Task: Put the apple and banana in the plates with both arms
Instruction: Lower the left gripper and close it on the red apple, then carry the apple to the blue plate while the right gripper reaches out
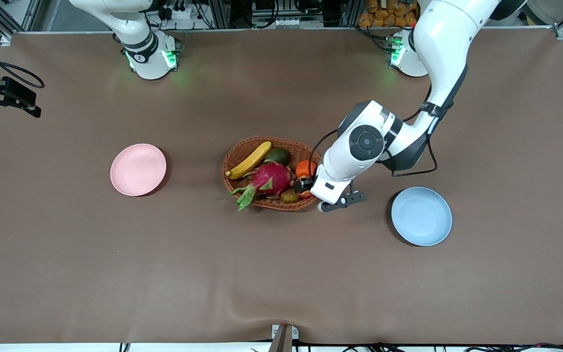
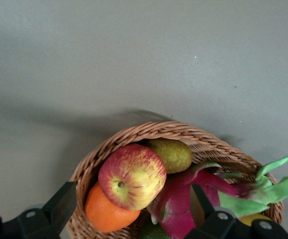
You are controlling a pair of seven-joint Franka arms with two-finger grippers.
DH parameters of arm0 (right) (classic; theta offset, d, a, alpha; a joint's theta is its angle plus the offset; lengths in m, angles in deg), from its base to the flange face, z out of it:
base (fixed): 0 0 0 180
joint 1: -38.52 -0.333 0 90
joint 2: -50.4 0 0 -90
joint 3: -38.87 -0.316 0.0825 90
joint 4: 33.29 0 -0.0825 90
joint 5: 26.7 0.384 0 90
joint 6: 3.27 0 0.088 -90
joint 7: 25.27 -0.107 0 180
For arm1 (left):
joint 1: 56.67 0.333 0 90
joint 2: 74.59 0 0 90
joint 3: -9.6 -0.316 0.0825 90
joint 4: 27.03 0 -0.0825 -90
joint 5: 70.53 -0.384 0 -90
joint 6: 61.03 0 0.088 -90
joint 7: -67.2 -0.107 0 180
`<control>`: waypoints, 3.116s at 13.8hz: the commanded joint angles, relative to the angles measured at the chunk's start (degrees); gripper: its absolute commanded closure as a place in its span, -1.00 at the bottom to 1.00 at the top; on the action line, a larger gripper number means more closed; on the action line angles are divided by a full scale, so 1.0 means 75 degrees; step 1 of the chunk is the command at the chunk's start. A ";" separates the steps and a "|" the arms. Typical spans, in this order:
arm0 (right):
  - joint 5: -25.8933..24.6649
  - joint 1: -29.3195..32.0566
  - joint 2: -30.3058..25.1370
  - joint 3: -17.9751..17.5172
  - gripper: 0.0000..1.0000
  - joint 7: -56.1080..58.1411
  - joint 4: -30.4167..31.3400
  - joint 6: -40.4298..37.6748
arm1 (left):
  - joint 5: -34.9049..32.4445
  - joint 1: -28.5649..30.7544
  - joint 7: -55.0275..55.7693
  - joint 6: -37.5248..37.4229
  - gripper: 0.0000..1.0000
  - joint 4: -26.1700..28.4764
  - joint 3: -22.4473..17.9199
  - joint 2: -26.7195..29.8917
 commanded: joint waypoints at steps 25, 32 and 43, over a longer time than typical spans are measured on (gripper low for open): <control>-0.0025 0.0017 0.0077 -0.0024 -1.00 -0.0100 -0.0175 -0.0127 | -0.0007 -0.0298 0.0273 0.0683 -0.77 0.0116 -0.0093 -0.0783; -0.0025 0.0017 0.0077 -0.0024 -1.00 -0.0100 -0.0164 -0.0127 | -0.0007 -0.0263 0.0355 0.0613 1.00 0.0104 -0.0093 -0.0725; -0.0025 0.0017 0.0077 -0.0024 -1.00 -0.0100 -0.0164 -0.0150 | -0.0019 0.0838 -0.0452 -0.1155 1.00 0.0022 -0.0081 0.1008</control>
